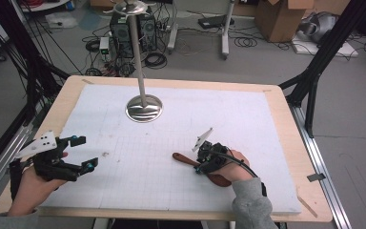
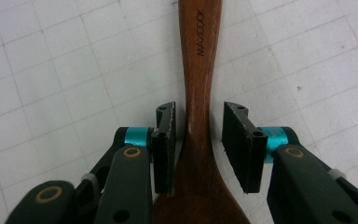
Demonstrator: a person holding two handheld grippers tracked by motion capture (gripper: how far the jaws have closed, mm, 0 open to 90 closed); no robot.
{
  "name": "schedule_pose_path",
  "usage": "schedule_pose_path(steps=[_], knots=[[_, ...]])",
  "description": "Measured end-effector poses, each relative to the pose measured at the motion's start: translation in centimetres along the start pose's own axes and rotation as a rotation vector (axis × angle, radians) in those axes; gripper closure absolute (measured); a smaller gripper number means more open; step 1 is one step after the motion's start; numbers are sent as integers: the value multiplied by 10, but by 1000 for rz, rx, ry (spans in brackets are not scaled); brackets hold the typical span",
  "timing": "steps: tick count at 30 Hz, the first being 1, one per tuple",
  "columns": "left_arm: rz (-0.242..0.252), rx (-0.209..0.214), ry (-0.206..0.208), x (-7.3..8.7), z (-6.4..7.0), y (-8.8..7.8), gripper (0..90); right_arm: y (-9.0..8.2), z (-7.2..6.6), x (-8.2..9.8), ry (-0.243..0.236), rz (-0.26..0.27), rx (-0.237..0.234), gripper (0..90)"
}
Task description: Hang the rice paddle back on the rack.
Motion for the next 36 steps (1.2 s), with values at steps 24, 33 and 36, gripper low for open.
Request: schedule_pose_path(steps=[24,33,36], knots=[[-4,-6,-3,1,-1,-1,51,0,-2,-2,39,-43,19,746],[-5,-8,-2,2,-2,-2,51,0,0,-2,48,-24,-5,757],[-4,-9,1,1,-2,-3,51,-1,1,-3,49,-13,6,759]])
Point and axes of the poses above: each handheld gripper's, and its own axes: y roughly forward along the jaws, x roughly out of its underside, z roughly to its right, the point moved 6 cm from there along y, roughly forward along the jaws, and after that the axes turned 10 degrees about z, right-handed, at the moved point
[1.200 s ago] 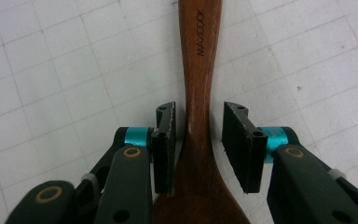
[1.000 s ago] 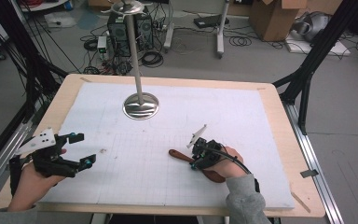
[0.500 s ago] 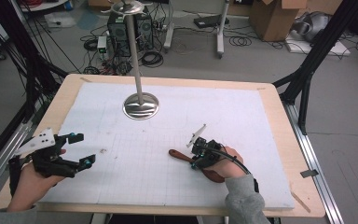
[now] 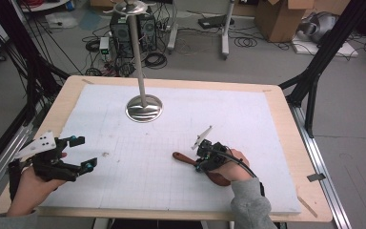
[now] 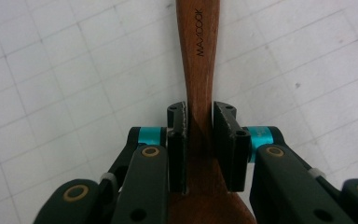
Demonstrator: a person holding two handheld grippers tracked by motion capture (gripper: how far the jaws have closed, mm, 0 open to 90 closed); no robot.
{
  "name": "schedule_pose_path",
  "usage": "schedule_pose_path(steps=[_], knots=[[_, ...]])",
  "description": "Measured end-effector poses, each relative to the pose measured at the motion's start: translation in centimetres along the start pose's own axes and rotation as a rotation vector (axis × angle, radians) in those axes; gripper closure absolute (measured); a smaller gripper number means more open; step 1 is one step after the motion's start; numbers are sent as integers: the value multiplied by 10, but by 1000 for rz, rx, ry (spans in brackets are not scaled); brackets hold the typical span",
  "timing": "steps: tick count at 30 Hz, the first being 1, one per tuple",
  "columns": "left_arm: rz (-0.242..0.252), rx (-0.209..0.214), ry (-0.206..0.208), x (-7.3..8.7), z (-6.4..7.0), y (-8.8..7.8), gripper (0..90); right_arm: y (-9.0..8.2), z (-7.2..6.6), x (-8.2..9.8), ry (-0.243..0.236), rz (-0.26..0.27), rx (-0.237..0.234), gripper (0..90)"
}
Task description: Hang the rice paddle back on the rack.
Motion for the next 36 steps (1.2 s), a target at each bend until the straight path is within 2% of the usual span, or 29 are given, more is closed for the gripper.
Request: schedule_pose_path(steps=[10,11,15,20,26,34,35,36], knots=[[-1,-1,0,0,0,1,51,-11,1,-7,-5,95,15,761],[-1,-1,1,0,0,1,51,-15,2,-9,0,123,18,762],[-2,-2,1,0,0,1,51,-22,3,-12,6,178,20,762],[-1,-1,3,0,0,0,51,-31,4,-14,15,234,12,763],[-1,-1,4,-1,1,0,51,-40,6,-17,14,297,19,764],[-5,-1,4,0,1,1,51,-56,9,-21,38,398,35,766],[-5,-1,4,0,1,1,51,-56,9,-21,38,398,35,766],[-5,-1,4,0,1,2,51,-60,10,-22,41,426,40,766]])
Point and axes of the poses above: each handheld gripper's, and its own axes: y roughly forward along the jaws, x roughly out of its underside, z roughly to its right, the point moved 6 cm from there along y, roughly forward along the jaws, and after that the axes turned 10 degrees about z, right-handed, at the moved point
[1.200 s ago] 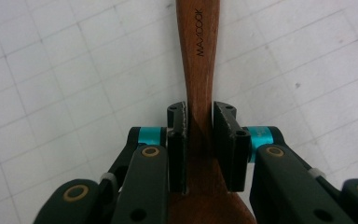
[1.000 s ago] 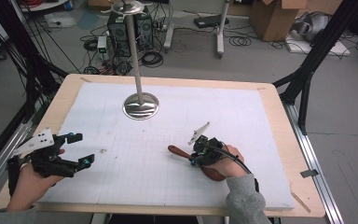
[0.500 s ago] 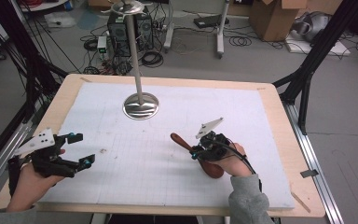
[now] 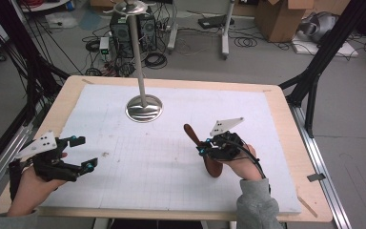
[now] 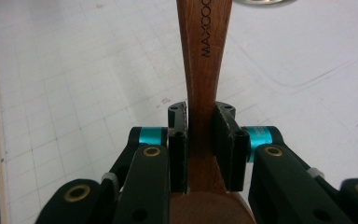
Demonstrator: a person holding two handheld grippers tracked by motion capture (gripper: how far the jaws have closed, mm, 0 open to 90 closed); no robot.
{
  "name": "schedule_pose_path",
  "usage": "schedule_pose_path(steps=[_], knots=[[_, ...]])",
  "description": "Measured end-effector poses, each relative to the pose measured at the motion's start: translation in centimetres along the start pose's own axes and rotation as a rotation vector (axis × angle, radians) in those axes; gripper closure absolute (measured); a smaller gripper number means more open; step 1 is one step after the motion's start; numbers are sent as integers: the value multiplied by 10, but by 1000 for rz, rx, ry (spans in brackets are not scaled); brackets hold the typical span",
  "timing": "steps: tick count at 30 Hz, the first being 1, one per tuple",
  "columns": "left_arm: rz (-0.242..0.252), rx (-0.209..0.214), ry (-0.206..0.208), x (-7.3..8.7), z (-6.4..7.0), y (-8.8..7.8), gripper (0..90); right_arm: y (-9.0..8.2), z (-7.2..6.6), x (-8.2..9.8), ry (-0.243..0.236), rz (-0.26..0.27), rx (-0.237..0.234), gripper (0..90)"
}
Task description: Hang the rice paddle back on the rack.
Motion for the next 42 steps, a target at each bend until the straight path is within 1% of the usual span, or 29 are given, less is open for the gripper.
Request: schedule_pose_path(steps=[2,5,6,7,9,11,12,13,14,15,16,18,19,21,23,30,32,36,37,39,41,42], knots=[[-1,-1,0,0,0,0,51,-3,1,-2,-1,26,4,767],[-1,-1,0,0,0,0,51,-7,1,-6,9,69,-17,768],[-1,-1,0,0,0,0,51,-7,1,-6,9,69,-17,768],[-2,-1,-2,1,0,0,51,-9,0,-8,7,97,-21,769],[-2,-1,-2,1,0,0,51,-9,1,-9,2,107,-20,769],[0,-1,-1,0,0,0,51,-12,0,-12,-1,133,-21,771],[0,-1,-1,0,0,0,51,-12,0,-12,-1,133,-21,771],[-2,-1,1,0,0,0,51,-14,0,-14,0,151,-19,771],[-1,-2,0,0,0,0,51,-14,0,-14,0,151,-19,771],[-1,-1,0,0,0,-1,51,-17,-1,-16,-1,173,-17,772],[-1,-1,0,0,0,-1,51,-17,0,-17,-5,184,-14,773],[-1,-1,0,0,0,0,51,-18,-1,-18,2,190,-21,773],[-1,0,0,0,0,0,51,-20,-1,-19,5,208,-28,773],[0,-1,-1,1,0,0,51,-21,0,-20,-2,218,-20,774],[-2,-1,-1,1,0,0,51,-22,0,-19,7,217,-21,774],[2,1,-5,0,-1,0,51,-22,1,-21,3,230,-11,774],[4,-2,-6,0,-1,-1,51,-23,2,-22,9,247,-9,774],[-5,0,-1,2,0,0,51,-22,8,-23,22,261,-11,774],[-6,0,-2,2,0,1,51,-20,11,-23,30,266,-18,775],[-9,-2,-1,3,0,2,51,-20,13,-23,36,273,-25,775],[-11,-2,-2,3,0,2,51,-19,14,-23,35,273,-23,775],[-13,-2,0,4,0,2,51,-20,16,-24,35,267,-13,775]])
Point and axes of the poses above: each handheld gripper's, and its own axes: y roughly forward along the jaws, x roughly out of its underside, z roughly to its right, the point moved 6 cm from there along y, roughly forward along the jaws, and after that the axes turned 10 degrees about z, right-handed, at the moved point
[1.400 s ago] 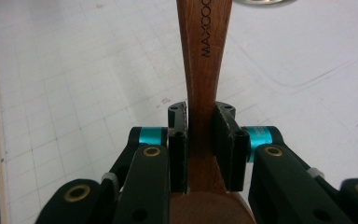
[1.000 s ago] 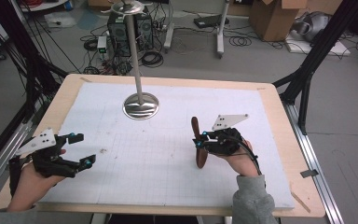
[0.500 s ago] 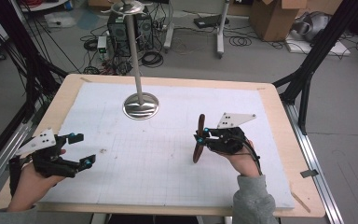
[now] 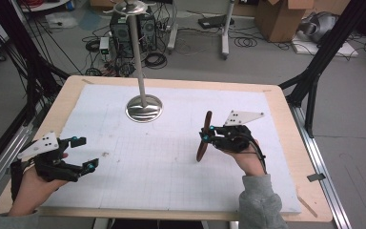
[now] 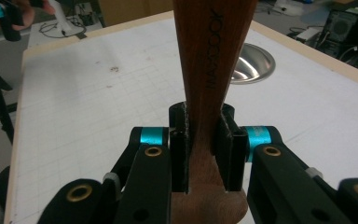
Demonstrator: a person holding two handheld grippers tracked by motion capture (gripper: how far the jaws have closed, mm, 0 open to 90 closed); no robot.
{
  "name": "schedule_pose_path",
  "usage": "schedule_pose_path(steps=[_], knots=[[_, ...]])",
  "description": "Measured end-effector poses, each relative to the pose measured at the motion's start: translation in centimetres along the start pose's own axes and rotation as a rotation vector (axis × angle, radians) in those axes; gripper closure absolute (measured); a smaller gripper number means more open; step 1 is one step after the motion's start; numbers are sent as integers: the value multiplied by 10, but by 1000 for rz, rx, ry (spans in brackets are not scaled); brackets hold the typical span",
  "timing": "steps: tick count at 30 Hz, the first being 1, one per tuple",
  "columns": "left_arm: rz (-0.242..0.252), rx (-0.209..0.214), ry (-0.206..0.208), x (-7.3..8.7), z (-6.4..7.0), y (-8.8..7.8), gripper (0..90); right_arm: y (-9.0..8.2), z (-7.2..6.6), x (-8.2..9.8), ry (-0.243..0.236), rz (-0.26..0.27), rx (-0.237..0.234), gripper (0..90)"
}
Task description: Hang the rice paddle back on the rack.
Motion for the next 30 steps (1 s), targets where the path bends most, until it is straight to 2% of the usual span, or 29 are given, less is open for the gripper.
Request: schedule_pose_path(steps=[9,11,15,20,23,29,30], knots=[[-5,-3,2,2,2,-1,51,3,9,-10,6,12,27,775],[9,-2,-2,0,2,-3,51,3,14,-16,11,17,64,775],[21,-2,0,-2,3,-5,51,2,20,-28,30,46,63,775],[13,-8,-2,0,3,-6,51,5,22,-37,24,37,74,775],[11,-14,-6,2,1,-7,51,7,23,-48,40,55,75,775],[1,-16,-4,4,2,-7,51,12,22,-61,21,53,78,775],[-2,-17,-1,4,2,-7,51,13,22,-68,14,55,79,775]])
Point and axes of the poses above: each handheld gripper's, and its own axes: y roughly forward along the jaws, x roughly out of its underside, z roughly to its right, the point moved 6 cm from there along y, roughly forward along the jaws, and after that the axes turned 10 degrees about z, right-handed, at the moved point
